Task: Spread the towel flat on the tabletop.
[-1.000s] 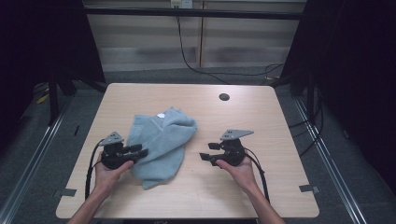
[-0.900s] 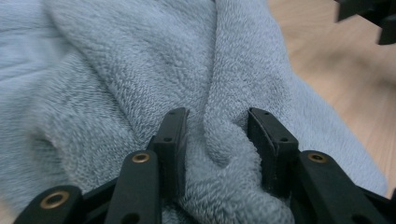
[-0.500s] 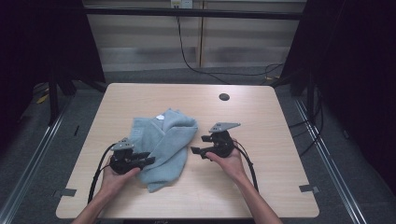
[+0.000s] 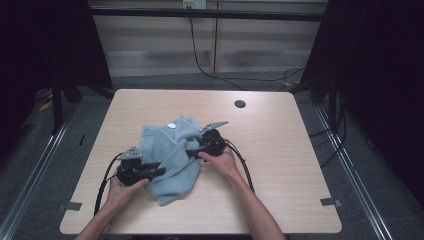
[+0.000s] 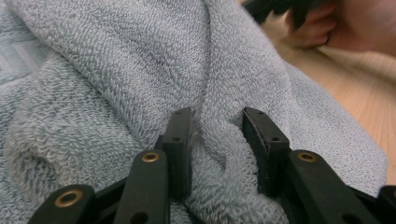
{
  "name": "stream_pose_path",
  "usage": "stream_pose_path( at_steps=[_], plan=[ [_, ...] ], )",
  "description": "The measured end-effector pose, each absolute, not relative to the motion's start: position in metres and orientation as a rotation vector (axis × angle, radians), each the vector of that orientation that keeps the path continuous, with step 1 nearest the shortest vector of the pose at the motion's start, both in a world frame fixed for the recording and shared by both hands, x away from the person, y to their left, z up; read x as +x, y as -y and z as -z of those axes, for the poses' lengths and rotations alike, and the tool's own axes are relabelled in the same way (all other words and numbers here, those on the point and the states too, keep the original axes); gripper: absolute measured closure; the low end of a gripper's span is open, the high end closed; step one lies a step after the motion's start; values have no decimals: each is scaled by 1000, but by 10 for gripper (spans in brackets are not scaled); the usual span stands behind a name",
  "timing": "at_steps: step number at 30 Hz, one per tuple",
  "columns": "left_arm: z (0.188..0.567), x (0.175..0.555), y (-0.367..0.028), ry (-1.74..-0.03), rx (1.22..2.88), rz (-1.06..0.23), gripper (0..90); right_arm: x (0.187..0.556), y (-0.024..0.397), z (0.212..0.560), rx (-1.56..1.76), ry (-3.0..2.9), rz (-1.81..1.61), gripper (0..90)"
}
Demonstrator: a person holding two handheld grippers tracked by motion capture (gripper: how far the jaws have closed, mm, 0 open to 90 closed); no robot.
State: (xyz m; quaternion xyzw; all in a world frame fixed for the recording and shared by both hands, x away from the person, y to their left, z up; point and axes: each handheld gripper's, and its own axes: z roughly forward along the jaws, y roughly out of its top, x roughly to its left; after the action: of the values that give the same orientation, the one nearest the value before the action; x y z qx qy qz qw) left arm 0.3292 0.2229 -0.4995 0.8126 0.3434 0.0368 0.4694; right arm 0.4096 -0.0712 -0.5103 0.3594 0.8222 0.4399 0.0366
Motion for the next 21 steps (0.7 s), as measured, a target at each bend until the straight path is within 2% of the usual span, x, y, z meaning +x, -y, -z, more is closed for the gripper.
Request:
stream_pose_path(
  at_steps=[1, 3, 6, 10, 21],
  plan=[
    [500, 329, -223, -845, 1991, -90, 638, 408, 70, 513, 1109, -2500, -1369, 444],
    [500, 330, -223, -844, 1989, -87, 638, 405, 73, 513, 1115, -2508, -1370, 587],
    [500, 328, -221, -846, 1991, -85, 637, 394, 77, 511, 1091, -2537, -1342, 676],
    [498, 316, -214, -814, 2015, -93, 637, 374, 85, 508, 1071, -2563, -1312, 691],
    [493, 275, -181, -685, 2067, 70, 617, 304, 133, 502, 1088, -2584, -1265, 675]
  ],
)
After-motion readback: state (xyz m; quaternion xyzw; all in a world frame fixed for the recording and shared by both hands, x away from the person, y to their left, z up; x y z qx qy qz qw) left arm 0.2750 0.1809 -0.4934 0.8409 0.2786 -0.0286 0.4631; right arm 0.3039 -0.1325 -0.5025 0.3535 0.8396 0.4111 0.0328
